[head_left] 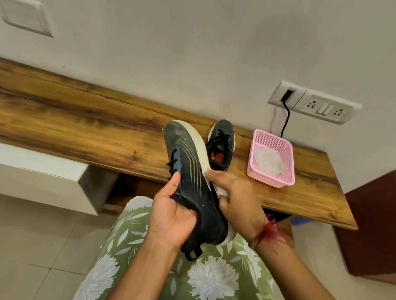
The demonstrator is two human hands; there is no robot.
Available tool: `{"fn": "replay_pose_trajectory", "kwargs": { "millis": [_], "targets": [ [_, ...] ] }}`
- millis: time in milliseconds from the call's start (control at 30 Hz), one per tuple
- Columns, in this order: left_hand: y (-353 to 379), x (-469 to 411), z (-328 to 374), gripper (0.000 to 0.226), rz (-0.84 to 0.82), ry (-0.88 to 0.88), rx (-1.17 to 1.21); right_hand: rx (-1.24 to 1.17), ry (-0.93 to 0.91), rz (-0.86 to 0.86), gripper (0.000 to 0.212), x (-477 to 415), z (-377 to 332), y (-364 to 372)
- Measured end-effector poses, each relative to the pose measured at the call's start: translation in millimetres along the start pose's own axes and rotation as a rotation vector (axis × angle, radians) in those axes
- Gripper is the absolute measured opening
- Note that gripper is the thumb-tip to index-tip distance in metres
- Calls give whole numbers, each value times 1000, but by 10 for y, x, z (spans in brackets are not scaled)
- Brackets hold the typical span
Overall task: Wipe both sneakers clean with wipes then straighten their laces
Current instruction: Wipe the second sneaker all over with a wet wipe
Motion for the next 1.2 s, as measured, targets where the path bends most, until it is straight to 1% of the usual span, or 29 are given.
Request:
{"fn": "replay_pose_trajectory", "kwargs": {
  "millis": [100, 233, 300, 333, 367, 433, 467, 600, 667, 767, 867, 933, 967, 1000, 1033, 1067, 1100, 1133, 1167, 1200],
  "targets": [
    [-43, -16, -7, 43, 21, -10, 30, -21, 45, -27, 56, 312, -18, -19],
    [-54, -30, -25, 47, 38, -16, 61, 21, 74, -44, 47, 587, -74, -124],
    [-40, -27, -65, 50, 41, -31, 53, -12, 144, -87, 44, 627, -53, -268],
    [-33, -29, -83, 51, 39, -39, 53, -68, 190, -65, 46, 604, -39, -384],
    [-19, -30, -103, 51, 33, -47, 56, -107, 228, -5, 48, 548, -38, -518],
    [38, -21, -147, 50, 10, -62, 57, -72, 205, 153, 51, 357, -92, -748],
    [66, -14, -162, 50, 3, -63, 54, -34, 173, 168, 52, 246, -120, -756],
    [115, 34, -147, 50, 7, -35, 40, 91, 75, -60, 55, 36, -152, -288],
    [97, 32, -105, 49, 9, -24, 56, 76, 32, -83, 54, 145, -144, -114],
    [-11, 6, -42, 49, 38, -4, 86, 61, 62, -105, 53, 376, -104, -34],
    [-98, -40, -24, 44, 69, 7, 88, 75, 74, -115, 53, 633, -148, -60],
    [-112, -57, -37, 41, 77, 8, 76, 76, 84, -174, 57, 749, -126, -100],
    [-94, -56, -44, 39, 67, 6, 66, 31, 117, -186, 57, 767, -71, -148],
    [-74, -55, -47, 37, 56, 3, 56, -31, 160, -155, 55, 734, -21, -233],
    [-55, -51, -49, 36, 44, -1, 46, -100, 202, -66, 54, 666, 28, -355],
    [-36, -42, -48, 37, 31, -4, 33, -136, 221, 61, 54, 578, 78, -485],
    [-16, -31, -58, 39, 19, -12, 23, -124, 219, 166, 56, 489, 106, -573],
    [-3, -23, -74, 42, 11, -21, 18, -90, 200, 209, 57, 399, 111, -585],
    [9, -16, -82, 44, 3, -26, 18, -58, 162, 195, 58, 309, 85, -535],
    [18, -11, -82, 45, -2, -26, 23, -27, 125, 139, 58, 248, 50, -438]
  ]
}}
Point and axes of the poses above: each hand's wrist, its own x-axis away from the middle knuckle, its own y-axis out of the palm, z = x × y, the point moved 7 cm from there along -x, towards the middle knuckle, and after that the axes turned 1 degree about -y, right-handed, at the moved point
